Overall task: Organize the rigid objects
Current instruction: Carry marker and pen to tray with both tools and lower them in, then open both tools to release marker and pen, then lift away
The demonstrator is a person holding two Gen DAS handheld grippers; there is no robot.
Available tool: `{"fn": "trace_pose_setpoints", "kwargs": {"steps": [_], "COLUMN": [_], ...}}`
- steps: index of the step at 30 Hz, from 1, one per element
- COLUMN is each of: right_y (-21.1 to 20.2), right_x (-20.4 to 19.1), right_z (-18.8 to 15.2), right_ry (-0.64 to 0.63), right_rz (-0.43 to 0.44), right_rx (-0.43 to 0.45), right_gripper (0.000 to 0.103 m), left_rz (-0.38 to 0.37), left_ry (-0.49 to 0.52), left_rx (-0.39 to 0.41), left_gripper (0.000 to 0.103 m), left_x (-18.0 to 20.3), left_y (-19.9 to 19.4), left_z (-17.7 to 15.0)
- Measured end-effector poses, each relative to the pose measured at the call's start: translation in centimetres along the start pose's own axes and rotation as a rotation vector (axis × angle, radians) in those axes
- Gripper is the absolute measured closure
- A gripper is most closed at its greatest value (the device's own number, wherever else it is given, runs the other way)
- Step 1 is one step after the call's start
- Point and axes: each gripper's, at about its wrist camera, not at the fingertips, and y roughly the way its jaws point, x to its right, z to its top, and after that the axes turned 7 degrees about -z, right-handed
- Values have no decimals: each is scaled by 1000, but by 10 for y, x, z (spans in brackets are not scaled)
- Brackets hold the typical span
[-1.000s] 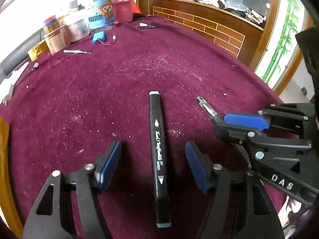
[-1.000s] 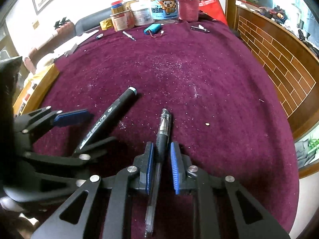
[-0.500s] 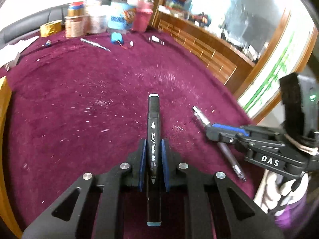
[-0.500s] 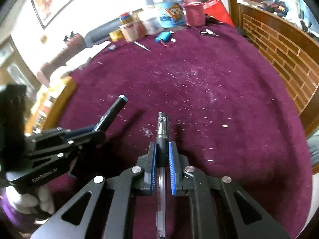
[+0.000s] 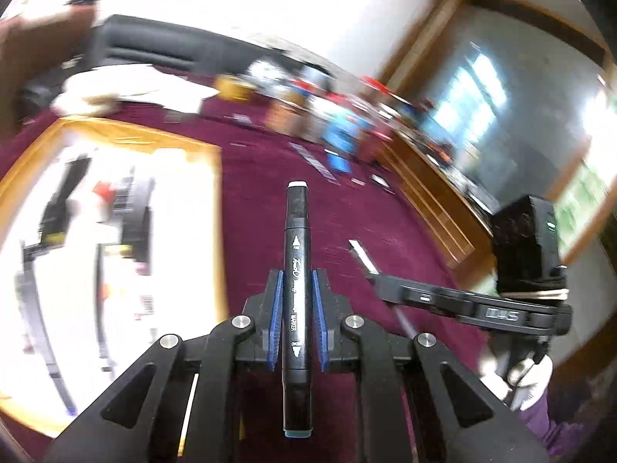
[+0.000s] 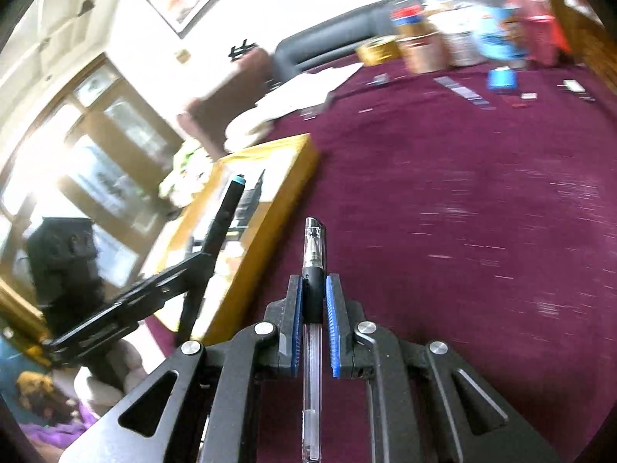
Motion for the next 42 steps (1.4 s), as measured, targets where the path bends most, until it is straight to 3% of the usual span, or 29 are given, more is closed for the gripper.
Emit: {"fn": "trace_pose_setpoints", "kwargs": {"steps": [3, 8, 14, 25, 30, 33, 39, 42], "right_y": [29, 75, 111, 140, 143, 143, 128, 116], "right_x": [-34, -77, -104, -116, -118, -117, -111, -114], "right_z": [7, 14, 22, 34, 39, 39, 38, 36], "right_ry": [-18, -32, -31, -70, -90, -72, -46, -71], "right_rz": [60, 80, 47, -145, -219, -237, -230, -246], "right_rx": [-41, -98, -140, -104, -70, -59, -20, 26], "right_gripper": [92, 92, 92, 92, 92, 91, 82, 68], "left_rz": [91, 215, 252, 237, 239, 244, 251, 269], "left_ry": [-79, -165, -250, -238, -229, -230, -225, -195], "left_rx": [37, 57, -4, 14, 42, 59, 67, 91], "left_gripper": [91, 91, 91, 86, 60, 55, 55, 53], "left_x": [-41, -94, -131, -131, -127, -125, -122, -115], "left_y": [-22, -44, -32, -36, -47, -52, -53, -56], "left_z": [0, -5, -10, -9, -9, -7, -6, -5]}}
